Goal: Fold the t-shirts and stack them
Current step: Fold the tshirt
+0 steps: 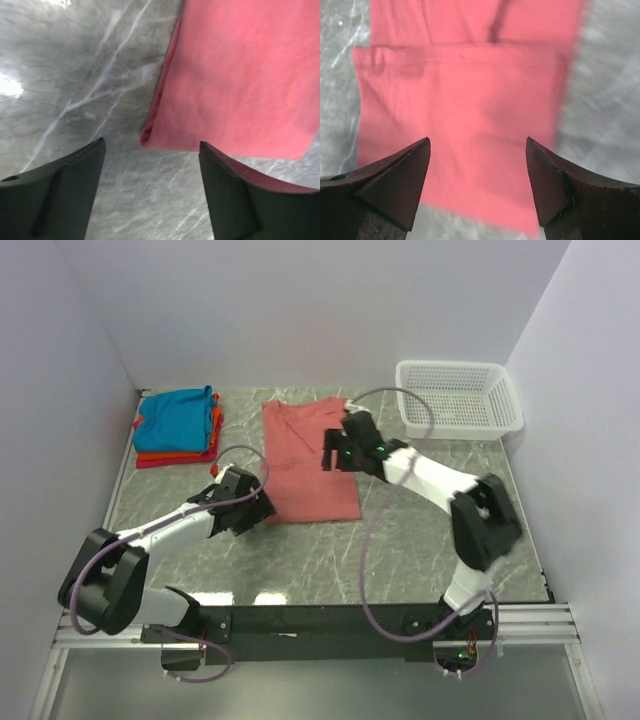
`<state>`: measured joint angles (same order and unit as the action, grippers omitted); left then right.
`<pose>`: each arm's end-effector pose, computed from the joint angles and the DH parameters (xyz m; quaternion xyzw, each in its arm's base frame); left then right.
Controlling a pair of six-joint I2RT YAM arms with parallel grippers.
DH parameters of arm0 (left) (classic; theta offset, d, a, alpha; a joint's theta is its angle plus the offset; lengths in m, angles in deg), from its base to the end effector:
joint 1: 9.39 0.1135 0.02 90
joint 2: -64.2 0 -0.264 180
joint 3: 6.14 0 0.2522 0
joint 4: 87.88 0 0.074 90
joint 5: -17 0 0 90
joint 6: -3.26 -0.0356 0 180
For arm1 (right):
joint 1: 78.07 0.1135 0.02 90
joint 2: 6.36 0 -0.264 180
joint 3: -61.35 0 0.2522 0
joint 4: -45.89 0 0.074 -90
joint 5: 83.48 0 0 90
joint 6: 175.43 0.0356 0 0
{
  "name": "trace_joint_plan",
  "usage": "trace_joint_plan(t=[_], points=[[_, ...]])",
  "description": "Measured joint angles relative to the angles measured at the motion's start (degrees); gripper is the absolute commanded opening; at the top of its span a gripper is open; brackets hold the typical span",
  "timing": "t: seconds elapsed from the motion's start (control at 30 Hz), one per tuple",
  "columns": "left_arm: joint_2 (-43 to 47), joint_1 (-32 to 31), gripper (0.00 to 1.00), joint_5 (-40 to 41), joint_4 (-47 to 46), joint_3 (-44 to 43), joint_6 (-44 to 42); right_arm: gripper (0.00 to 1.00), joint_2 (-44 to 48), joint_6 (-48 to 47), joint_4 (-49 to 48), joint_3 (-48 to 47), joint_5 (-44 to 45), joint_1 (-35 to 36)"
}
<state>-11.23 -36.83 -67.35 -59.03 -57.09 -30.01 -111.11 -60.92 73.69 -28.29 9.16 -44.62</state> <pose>0.2221 -0.1114 0.1767 -0.2547 0.9134 -0.1759 0.2645 0.3438 0.2251 0.2285 -0.0623 0.9144 0.1750 0.3596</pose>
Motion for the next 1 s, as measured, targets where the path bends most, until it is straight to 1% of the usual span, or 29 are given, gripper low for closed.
trace_joint_plan(t=[0.03,0.1,0.23,0.37,0.47,0.57,0.6,0.63,0.7,0.73,0.77,0.83,1.0], points=[[-1.14,-0.02,0.66,-0.57,-0.52,0.00,-0.13,0.81,4.17,0.72,-0.26,3.69,0.17,-0.57],[-2.67,-0.02,0.58,-1.70,-1.40,0.00,-0.35,0.81,11.17,1.88,-1.60,10.25,0.17,-1.81],[-3.82,0.00,0.54,-2.43,-2.51,0.00,-0.55,0.78,19.45,3.89,-2.01,19.10,0.55,-2.99],[-5.35,0.00,0.52,-2.40,-3.39,0.00,-0.55,0.76,22.58,5.40,-2.40,26.97,-0.83,-3.08],[-6.12,0.00,0.45,-2.23,-4.35,-0.07,-0.46,0.73,24.28,6.23,-2.19,31.50,-2.19,-3.10],[-6.91,0.00,0.33,-1.73,-4.72,-0.28,-0.48,0.71,25.70,6.95,-2.60,34.42,-3.72,-3.13],[-7.10,0.00,0.24,-1.68,-4.87,-0.35,-0.52,0.70,25.90,7.08,-3.04,35.19,-4.20,-3.13],[-7.39,0.00,0.16,-1.62,-5.09,-0.35,-0.50,0.66,25.94,7.26,-3.30,35.60,-4.59,-3.10],[-8.24,0.04,0.01,-1.88,-5.64,-0.35,-0.81,0.64,25.64,7.39,-3.87,36.26,-5.79,-3.10],[-8.55,0.07,0.01,-2.19,-6.14,-0.50,-1.03,0.59,25.31,7.56,-4.28,36.26,-6.34,-3.10],[-8.81,0.09,0.01,-2.43,-6.47,-0.63,-1.22,0.57,24.83,7.61,-5.03,36.26,-6.88,-3.10],[-9.40,0.11,0.01,-3.04,-7.37,-0.85,-1.55,0.50,23.56,7.82,-6.51,36.24,-7.45,-3.13],[-9.73,0.13,0.01,-3.34,-8.39,-0.87,-1.53,0.39,17.00,8.07,-7.87,34.75,-7.61,-3.13]])
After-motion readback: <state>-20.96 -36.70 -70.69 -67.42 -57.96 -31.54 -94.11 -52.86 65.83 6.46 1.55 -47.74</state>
